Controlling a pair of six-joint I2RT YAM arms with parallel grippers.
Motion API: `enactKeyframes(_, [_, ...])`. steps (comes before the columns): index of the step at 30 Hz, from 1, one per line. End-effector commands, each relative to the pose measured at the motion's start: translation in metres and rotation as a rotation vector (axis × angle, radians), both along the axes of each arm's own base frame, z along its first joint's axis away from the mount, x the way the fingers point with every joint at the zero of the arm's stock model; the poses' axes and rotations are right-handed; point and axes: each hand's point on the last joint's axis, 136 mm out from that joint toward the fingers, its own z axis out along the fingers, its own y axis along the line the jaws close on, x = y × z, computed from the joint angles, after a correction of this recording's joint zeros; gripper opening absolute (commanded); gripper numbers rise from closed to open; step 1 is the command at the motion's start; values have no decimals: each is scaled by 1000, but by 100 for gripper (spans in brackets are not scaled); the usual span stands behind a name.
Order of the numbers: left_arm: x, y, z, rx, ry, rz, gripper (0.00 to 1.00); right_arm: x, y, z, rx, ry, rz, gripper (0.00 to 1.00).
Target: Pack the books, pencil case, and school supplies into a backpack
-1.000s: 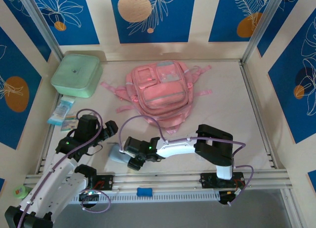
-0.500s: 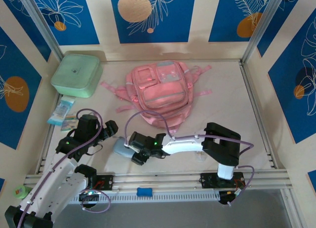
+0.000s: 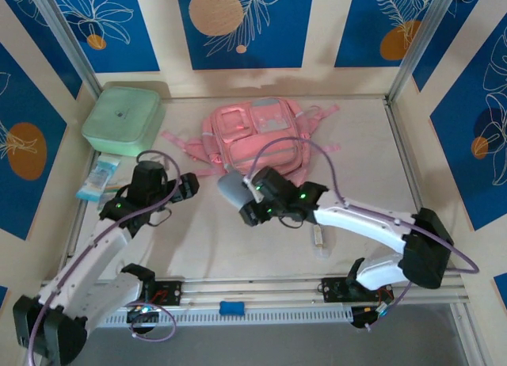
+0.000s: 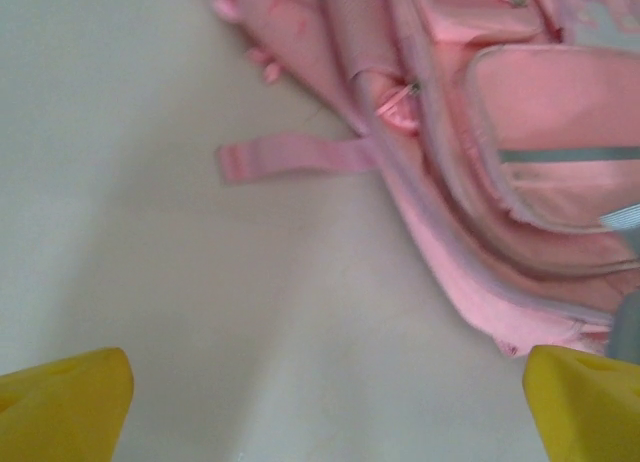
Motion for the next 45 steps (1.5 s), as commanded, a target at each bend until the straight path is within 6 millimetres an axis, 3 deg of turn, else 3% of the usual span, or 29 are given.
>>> enactKeyframes(1, [34, -34, 35, 51, -155, -154, 98, 0, -45, 2, -11, 124, -161, 62])
enactKeyframes(6, [59, -90, 36, 191, -212, -372, 95, 22, -99, 11, 11, 176, -362, 62])
enactKeyframes(10, [72, -143, 24, 331, -240, -590, 95, 36, -135, 12, 19, 202, -484, 62])
enactKeyframes(17, [96, -209, -16, 481, -234, -826, 94, 49, -171, 14, 96, 230, -617, 62])
enactKeyframes(23, [124, -236, -52, 541, -172, -896, 89, 53, -182, 21, 146, 206, -643, 62])
enactKeyframes(30, [145, -246, -75, 595, -141, -896, 78, 51, -183, 21, 170, 224, -638, 62])
enactKeyframes(34, [124, -258, -68, 530, -142, -995, 83, 50, -183, 22, 173, 222, -634, 62])
enactKeyframes(38, [108, -260, -69, 578, -145, -1043, 87, 50, -181, 19, 187, 231, -630, 62])
enactKeyframes(45, [104, -259, -77, 634, -151, -1056, 92, 50, -177, 15, 208, 247, -626, 62])
